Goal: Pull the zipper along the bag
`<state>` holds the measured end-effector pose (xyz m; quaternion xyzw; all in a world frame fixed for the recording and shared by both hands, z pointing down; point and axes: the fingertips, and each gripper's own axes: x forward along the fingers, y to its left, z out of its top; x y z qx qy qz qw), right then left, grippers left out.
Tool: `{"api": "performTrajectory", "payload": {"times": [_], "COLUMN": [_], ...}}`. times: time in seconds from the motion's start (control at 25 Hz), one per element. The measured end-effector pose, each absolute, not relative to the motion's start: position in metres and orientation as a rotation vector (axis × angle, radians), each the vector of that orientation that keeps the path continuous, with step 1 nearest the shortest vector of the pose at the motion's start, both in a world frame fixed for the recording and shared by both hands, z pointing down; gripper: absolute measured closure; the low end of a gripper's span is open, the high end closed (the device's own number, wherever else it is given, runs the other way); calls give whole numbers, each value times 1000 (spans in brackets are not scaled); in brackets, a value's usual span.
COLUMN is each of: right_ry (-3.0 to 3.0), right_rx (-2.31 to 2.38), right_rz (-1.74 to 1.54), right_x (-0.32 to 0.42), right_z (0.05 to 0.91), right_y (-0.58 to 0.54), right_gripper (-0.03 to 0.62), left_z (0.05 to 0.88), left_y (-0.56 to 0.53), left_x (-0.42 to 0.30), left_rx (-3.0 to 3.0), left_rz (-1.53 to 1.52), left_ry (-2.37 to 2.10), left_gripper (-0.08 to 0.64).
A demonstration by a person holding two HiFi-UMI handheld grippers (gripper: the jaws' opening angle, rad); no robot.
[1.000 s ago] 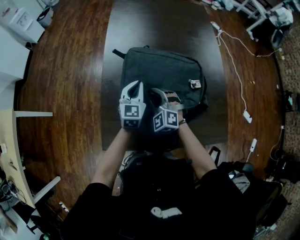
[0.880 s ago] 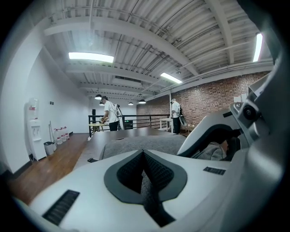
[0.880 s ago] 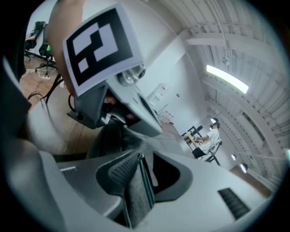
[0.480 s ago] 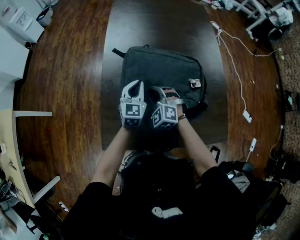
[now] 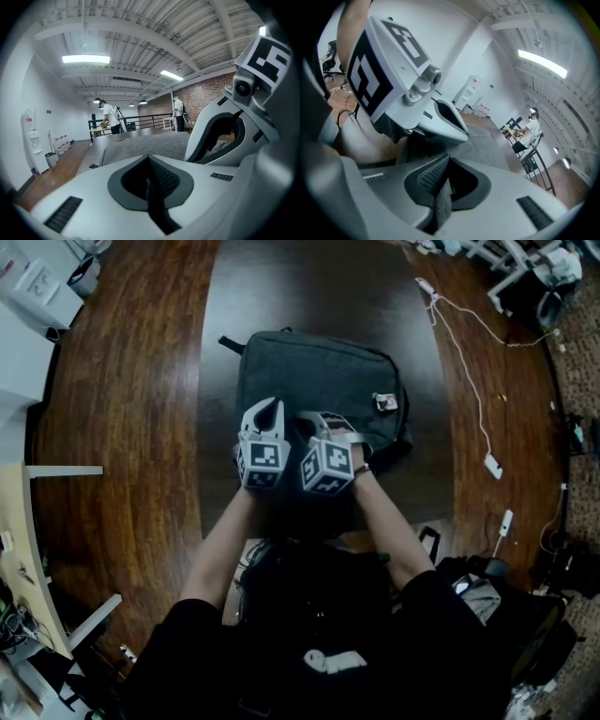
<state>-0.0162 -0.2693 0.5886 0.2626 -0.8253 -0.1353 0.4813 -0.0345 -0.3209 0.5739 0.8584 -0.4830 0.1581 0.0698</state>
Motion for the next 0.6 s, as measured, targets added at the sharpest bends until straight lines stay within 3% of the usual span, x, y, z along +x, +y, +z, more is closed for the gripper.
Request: {"api": "performTrajectory", "payload": {"times": [0.6], "right_ry": [-2069], "right_rx": [668], "right_rz": [-171], "right_x": [-9], "right_z": [591], "right_y": [-273], "right_gripper": [578], "left_z": [589], "left_y": [-325], "left_x": [-27], "left_rx": [2586], "left_rz": [587], "left_ry": [-1405], "left_gripper": [565]}}
